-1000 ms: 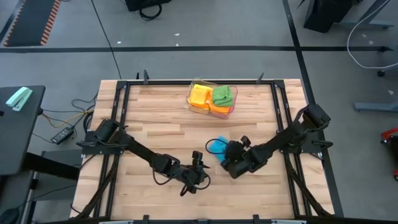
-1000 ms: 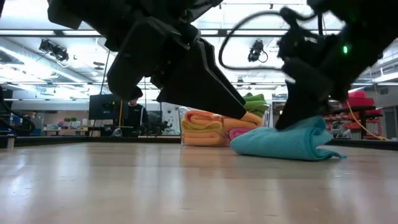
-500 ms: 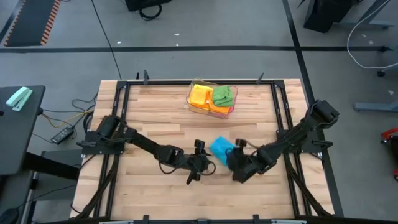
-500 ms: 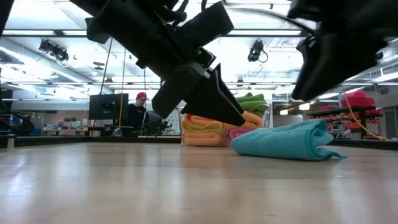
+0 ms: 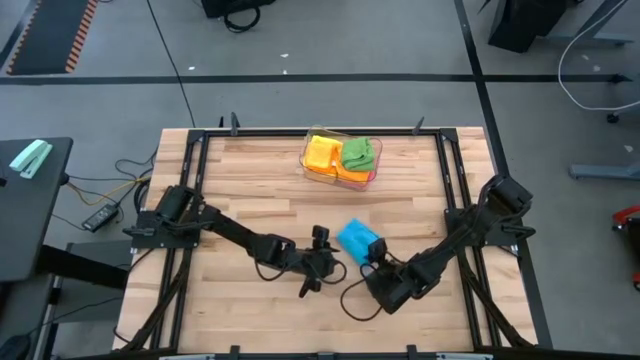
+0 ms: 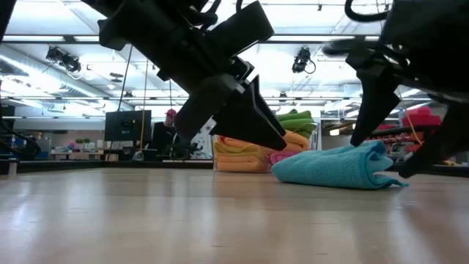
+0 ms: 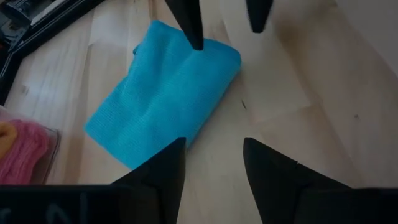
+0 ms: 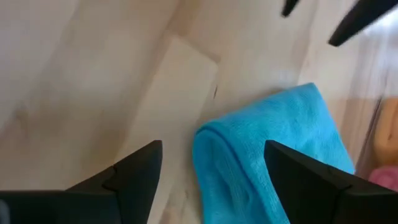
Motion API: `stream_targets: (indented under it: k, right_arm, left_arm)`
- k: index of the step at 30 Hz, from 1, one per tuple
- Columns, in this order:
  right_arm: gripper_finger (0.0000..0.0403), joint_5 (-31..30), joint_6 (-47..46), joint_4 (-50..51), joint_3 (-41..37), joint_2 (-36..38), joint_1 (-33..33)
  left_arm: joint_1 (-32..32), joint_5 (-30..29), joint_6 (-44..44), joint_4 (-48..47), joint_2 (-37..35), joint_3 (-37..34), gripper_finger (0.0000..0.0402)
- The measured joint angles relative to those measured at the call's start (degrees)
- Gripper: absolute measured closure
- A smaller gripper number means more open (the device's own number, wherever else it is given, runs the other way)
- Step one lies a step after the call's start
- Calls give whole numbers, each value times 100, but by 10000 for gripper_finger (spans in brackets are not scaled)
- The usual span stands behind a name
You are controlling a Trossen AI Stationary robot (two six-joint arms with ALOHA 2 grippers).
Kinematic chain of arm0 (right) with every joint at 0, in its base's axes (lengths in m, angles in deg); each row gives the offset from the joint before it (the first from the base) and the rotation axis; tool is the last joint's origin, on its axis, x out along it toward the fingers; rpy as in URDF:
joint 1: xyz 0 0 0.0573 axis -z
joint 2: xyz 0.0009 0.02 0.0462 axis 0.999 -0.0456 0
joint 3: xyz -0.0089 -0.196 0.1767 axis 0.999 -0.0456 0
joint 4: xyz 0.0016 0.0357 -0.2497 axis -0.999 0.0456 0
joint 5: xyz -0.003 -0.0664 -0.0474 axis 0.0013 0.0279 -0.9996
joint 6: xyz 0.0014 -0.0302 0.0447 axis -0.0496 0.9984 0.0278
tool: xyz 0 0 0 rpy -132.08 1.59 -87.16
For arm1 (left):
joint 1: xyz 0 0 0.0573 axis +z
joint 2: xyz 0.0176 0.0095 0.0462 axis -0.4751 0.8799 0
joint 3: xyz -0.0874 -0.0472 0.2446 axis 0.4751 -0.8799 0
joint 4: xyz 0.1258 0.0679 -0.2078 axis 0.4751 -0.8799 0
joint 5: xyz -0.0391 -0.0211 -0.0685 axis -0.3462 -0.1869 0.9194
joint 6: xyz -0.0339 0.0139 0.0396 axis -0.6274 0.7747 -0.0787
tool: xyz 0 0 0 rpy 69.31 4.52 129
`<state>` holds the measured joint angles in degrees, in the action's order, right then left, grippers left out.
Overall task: Fold microfiber towels
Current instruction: Put the blue microfiber into the transparent bin
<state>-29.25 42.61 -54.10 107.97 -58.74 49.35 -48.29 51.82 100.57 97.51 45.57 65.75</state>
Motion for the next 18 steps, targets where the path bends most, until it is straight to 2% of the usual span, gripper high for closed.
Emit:
stream_targets:
  k: [7,18]
  right_arm:
    - [111,-427,892,181,2,-137,74]
    - [111,-251,1267,181,-13,-137,212]
  left_arm:
    - [0,-2,2,-241,0,0,235]
    - [-17,-4,0,-583,0,0,239]
